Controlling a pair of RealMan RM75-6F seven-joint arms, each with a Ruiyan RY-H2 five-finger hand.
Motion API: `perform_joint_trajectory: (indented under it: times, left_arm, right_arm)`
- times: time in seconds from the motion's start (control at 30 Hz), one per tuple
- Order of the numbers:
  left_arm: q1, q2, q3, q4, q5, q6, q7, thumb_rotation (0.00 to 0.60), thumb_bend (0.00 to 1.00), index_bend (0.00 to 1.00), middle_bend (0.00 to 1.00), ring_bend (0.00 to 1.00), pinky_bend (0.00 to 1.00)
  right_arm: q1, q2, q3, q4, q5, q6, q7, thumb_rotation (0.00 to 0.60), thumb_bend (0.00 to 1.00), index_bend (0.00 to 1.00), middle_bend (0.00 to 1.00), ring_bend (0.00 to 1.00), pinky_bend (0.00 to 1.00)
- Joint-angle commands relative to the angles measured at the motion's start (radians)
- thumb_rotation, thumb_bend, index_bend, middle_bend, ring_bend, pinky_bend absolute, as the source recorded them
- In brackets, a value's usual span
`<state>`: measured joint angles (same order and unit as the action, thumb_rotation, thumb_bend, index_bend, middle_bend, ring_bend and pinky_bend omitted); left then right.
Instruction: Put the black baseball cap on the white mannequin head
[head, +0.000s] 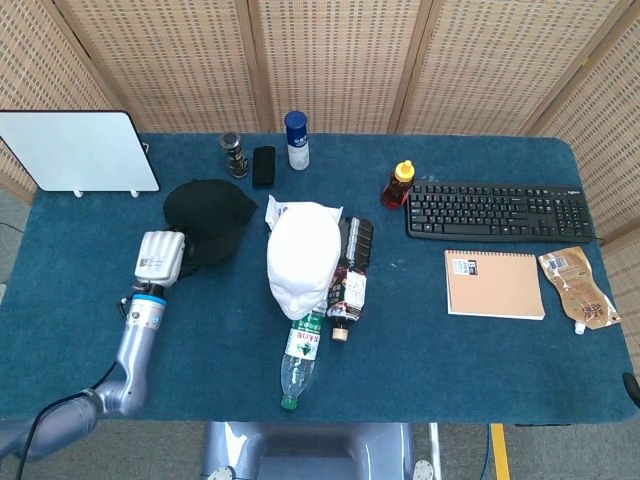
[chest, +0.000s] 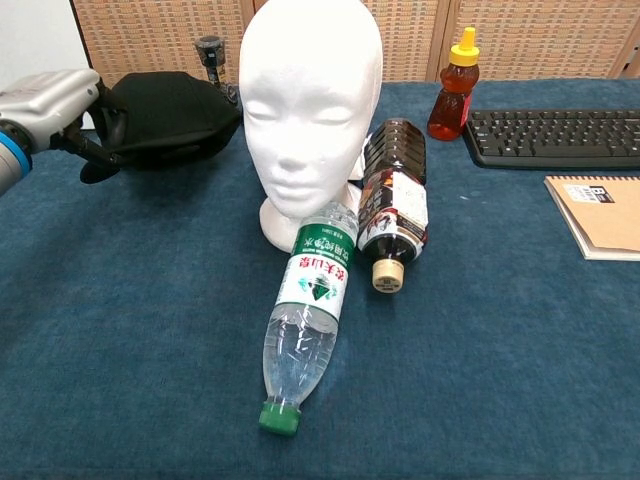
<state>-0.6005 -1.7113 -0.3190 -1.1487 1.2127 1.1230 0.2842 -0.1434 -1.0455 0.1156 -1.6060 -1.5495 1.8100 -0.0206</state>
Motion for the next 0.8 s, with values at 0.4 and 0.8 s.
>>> perform_joint_trajectory:
  times: [0.4, 0.8]
  left_arm:
    - [0.017, 0.236, 0.026, -0.227, 0.149, 0.12, 0.023, 0.6, 0.59, 0.71, 0.51, 0.45, 0.73]
    - [-0.035, 0.435, 0.019, -0.383, 0.264, 0.119, 0.091, 0.6, 0.6, 0.72, 0.51, 0.45, 0.73]
  right_arm:
    - [-0.001, -0.007, 0.005, 0.011, -0.01, 0.014, 0.018, 0.6, 0.23, 0.4, 0.46, 0.5, 0.58]
    - [0.004, 0.0, -0.018, -0.001, -0.022, -0.022, 0.038, 0.6, 0.23, 0.4, 0.46, 0.5, 0.58]
